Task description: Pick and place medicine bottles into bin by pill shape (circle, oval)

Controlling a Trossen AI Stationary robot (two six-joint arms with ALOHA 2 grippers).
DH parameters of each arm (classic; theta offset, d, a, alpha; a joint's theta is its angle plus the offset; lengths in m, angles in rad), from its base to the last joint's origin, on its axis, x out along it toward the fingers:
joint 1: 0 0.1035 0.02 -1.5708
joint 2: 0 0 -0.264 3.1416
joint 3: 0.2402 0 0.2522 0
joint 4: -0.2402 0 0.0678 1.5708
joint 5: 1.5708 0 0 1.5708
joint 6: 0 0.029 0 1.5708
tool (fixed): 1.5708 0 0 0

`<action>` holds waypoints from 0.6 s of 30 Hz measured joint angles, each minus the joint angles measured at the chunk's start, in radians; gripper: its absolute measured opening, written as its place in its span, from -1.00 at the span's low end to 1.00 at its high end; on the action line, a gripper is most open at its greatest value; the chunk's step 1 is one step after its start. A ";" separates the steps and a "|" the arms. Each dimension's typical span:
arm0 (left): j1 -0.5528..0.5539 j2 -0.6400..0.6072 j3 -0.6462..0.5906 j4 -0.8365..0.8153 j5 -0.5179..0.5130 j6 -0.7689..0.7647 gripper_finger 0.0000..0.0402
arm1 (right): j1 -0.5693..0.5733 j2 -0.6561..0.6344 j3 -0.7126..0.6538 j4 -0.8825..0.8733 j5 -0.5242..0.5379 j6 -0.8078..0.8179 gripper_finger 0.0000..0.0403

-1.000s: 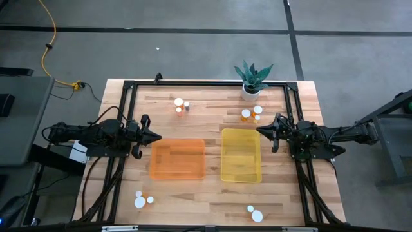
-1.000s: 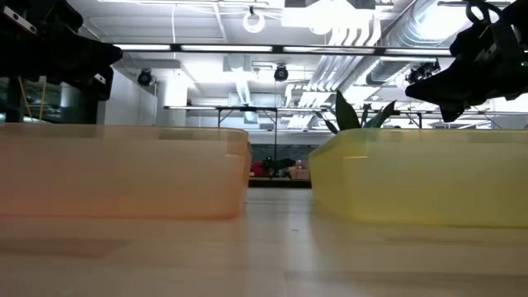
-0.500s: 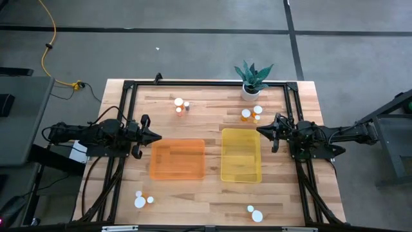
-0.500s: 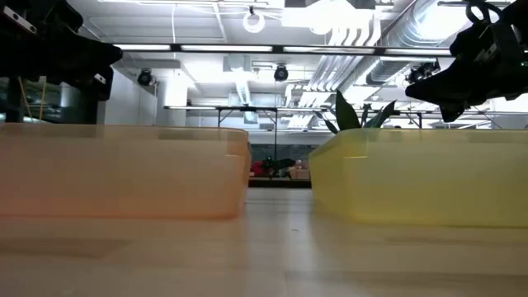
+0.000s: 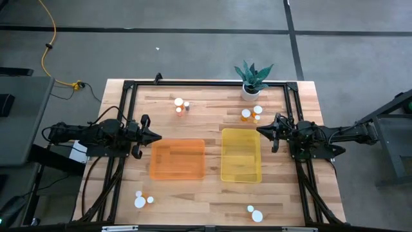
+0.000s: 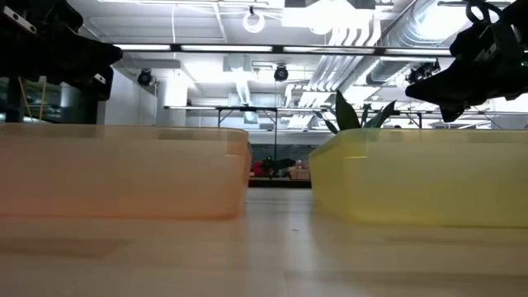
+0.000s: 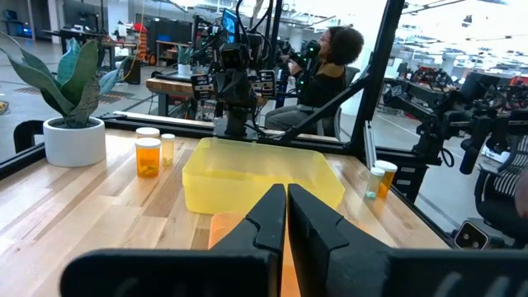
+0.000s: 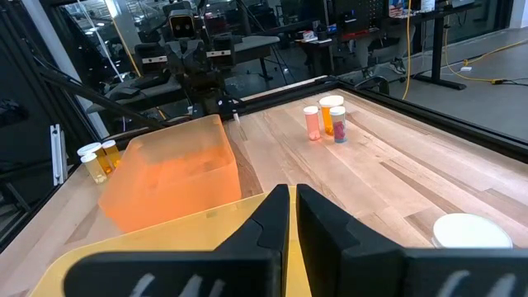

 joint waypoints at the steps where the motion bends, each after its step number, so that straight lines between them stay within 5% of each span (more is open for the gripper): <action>1: 0.000 0.000 0.000 0.000 0.000 0.000 -0.97 | 0.000 0.000 0.000 0.000 0.000 0.000 -0.91; 18: 0.000 0.000 0.000 0.000 0.000 0.000 -0.97 | 0.000 0.000 -0.002 0.020 0.001 0.013 -0.91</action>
